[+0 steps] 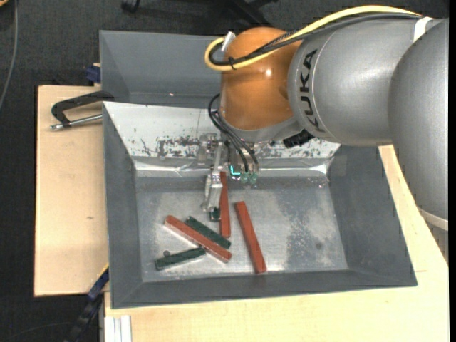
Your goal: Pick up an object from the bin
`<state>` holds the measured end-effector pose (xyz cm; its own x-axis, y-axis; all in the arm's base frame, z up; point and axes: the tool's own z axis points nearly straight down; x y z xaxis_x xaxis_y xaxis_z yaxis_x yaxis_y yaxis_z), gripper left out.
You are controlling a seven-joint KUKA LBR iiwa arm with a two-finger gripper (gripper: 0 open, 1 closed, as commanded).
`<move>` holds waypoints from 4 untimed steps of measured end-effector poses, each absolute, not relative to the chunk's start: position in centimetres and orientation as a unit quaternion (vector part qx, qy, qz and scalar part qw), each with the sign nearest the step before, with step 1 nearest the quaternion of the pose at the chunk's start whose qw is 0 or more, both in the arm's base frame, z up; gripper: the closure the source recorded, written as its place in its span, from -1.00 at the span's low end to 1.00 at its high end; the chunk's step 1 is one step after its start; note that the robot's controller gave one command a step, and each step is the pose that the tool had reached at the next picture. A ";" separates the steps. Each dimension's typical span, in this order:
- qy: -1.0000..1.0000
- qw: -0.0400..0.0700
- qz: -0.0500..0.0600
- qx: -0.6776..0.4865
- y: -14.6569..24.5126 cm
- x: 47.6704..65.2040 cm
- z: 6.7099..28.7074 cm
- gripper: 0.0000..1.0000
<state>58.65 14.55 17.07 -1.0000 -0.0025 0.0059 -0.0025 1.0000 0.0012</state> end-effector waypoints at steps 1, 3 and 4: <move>-1.000 -0.001 -0.001 0.000 14.5 58.8 17.5 -1.00; -0.991 0.000 0.000 -0.135 10.3 52.6 12.0 -1.00; -0.979 -0.002 -0.001 -0.204 14.3 52.9 10.7 -1.00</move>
Offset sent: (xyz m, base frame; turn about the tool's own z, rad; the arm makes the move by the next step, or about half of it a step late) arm -0.0462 -0.0449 -0.1007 0.4250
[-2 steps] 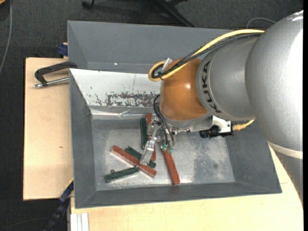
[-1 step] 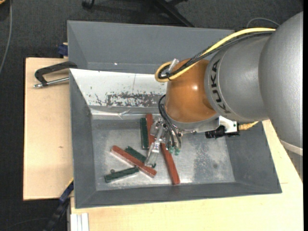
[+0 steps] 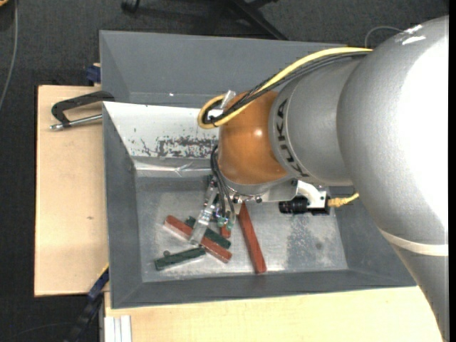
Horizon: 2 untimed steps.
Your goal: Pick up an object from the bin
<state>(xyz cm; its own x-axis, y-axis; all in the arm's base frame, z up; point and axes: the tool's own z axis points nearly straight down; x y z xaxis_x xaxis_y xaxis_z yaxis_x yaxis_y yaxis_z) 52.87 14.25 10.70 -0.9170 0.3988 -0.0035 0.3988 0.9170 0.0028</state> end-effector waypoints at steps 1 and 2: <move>0.977 -0.001 0.000 0.213 16.2 51.6 7.0 -1.00; 0.932 0.000 0.002 0.362 16.0 51.8 7.1 1.00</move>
Offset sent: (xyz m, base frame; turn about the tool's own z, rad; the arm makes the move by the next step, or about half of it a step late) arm -0.0111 0.0163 -0.0370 0.3328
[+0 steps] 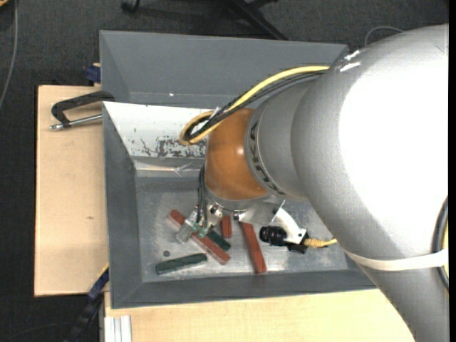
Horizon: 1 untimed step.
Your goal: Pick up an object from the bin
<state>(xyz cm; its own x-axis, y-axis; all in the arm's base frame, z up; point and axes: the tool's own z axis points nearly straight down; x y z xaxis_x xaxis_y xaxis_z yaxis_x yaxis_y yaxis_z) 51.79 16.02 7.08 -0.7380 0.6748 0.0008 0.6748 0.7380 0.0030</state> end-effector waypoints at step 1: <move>0.932 0.000 0.002 0.362 16.0 51.8 7.1 1.00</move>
Offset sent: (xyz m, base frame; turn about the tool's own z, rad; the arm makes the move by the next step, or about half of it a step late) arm 0.0000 0.0000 0.0429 0.0000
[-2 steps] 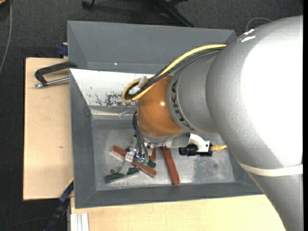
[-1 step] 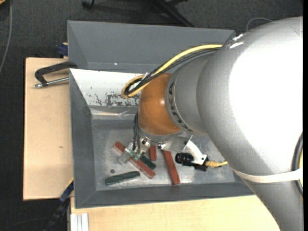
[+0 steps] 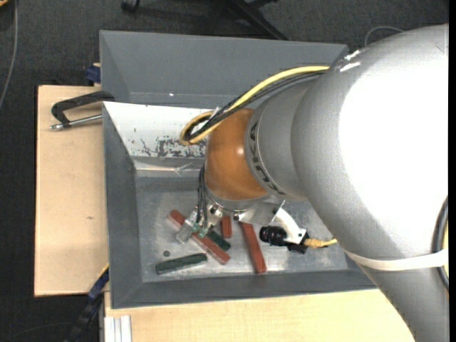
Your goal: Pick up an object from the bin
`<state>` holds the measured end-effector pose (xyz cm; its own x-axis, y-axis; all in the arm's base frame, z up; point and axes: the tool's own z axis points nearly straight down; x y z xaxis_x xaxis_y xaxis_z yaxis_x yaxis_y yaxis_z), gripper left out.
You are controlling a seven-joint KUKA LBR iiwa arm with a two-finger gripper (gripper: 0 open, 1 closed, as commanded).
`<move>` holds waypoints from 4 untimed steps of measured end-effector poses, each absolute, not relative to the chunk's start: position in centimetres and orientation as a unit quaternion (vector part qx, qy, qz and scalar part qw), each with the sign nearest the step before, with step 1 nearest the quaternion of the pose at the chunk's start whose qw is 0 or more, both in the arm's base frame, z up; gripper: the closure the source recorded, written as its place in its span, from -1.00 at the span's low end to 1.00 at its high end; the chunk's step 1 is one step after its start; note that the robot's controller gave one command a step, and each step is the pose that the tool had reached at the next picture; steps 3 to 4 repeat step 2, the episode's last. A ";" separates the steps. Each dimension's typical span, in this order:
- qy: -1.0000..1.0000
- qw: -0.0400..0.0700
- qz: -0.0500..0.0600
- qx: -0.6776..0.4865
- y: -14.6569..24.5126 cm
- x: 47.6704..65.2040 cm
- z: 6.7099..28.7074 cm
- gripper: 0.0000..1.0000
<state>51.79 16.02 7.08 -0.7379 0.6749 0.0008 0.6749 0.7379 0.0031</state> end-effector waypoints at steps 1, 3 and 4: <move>0.932 0.000 0.000 0.361 16.0 51.8 12.2 1.00; 0.933 0.003 0.003 0.361 16.1 52.0 13.3 1.00; 0.933 0.003 0.003 0.361 16.1 52.0 13.3 1.00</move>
Offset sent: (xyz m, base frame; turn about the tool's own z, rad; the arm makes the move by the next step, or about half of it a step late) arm 0.0000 0.0002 0.0589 0.0000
